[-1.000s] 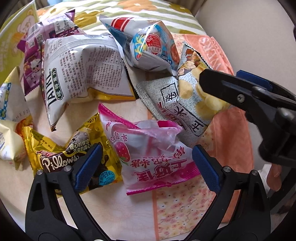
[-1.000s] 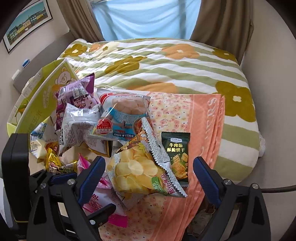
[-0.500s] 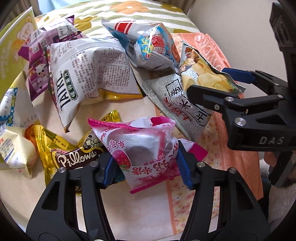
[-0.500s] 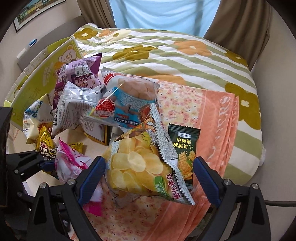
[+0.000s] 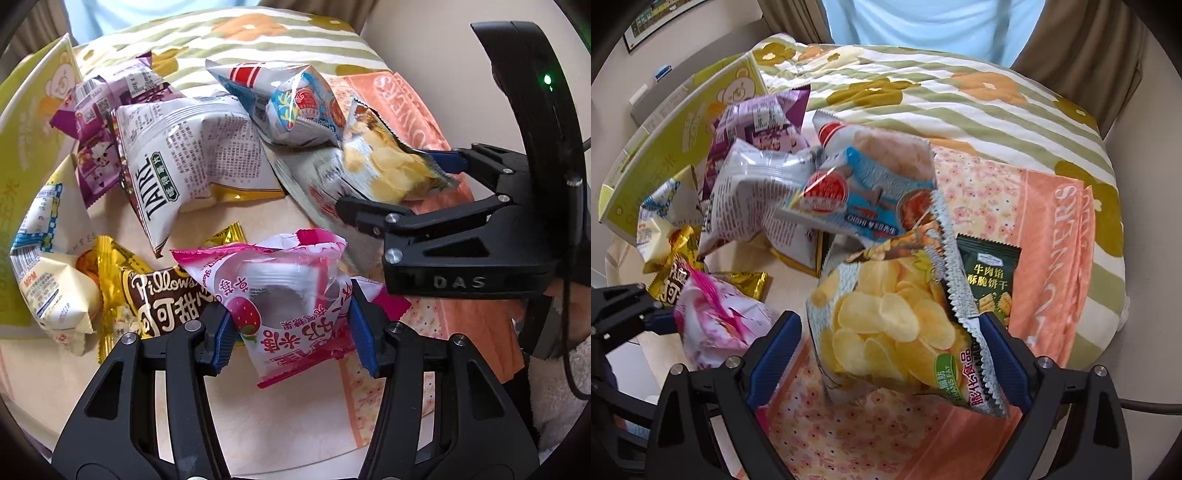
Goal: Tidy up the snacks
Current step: 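Grasp the pink-white bag with left tool while right tool grasps potato chip bag, then carry both bags over the yellow-green box and open both tools inside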
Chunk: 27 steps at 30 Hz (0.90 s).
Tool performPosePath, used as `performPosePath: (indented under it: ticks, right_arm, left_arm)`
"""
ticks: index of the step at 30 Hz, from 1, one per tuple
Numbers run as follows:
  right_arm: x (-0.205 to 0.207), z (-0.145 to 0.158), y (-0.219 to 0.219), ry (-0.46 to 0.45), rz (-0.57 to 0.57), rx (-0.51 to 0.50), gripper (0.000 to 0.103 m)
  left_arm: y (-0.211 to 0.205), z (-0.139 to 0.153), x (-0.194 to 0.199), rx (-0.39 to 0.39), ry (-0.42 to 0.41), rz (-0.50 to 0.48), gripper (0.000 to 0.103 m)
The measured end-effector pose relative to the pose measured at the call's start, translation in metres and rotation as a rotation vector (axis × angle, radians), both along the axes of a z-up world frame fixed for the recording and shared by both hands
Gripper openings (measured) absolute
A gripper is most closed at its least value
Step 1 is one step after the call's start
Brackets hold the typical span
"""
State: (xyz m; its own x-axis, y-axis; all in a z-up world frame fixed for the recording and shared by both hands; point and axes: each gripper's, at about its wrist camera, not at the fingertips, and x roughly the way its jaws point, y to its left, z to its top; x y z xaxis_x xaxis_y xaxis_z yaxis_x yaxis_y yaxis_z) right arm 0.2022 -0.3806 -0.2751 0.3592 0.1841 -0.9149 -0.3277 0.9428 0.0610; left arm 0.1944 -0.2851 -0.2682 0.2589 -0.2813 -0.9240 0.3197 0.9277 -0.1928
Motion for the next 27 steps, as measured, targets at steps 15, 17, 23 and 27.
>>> performPosePath:
  ticks: [15, 17, 23, 27]
  right_arm:
    - [-0.032, 0.024, -0.015, -0.038, -0.106, -0.001, 0.067]
    - [-0.038, 0.039, -0.017, -0.06, -0.122, -0.005, 0.067]
    - [-0.052, 0.085, -0.012, -0.141, -0.128, 0.0, 0.067]
    - [-0.057, 0.117, -0.004, -0.213, -0.114, -0.002, 0.067]
  left_arm:
    - [0.003, 0.018, -0.014, -0.019, -0.047, -0.026, 0.05]
    - [0.002, 0.03, -0.018, -0.029, -0.072, -0.028, 0.05]
    - [0.013, 0.078, -0.028, -0.048, -0.174, -0.015, 0.05]
    - [0.029, 0.107, -0.029, -0.063, -0.237, 0.007, 0.05]
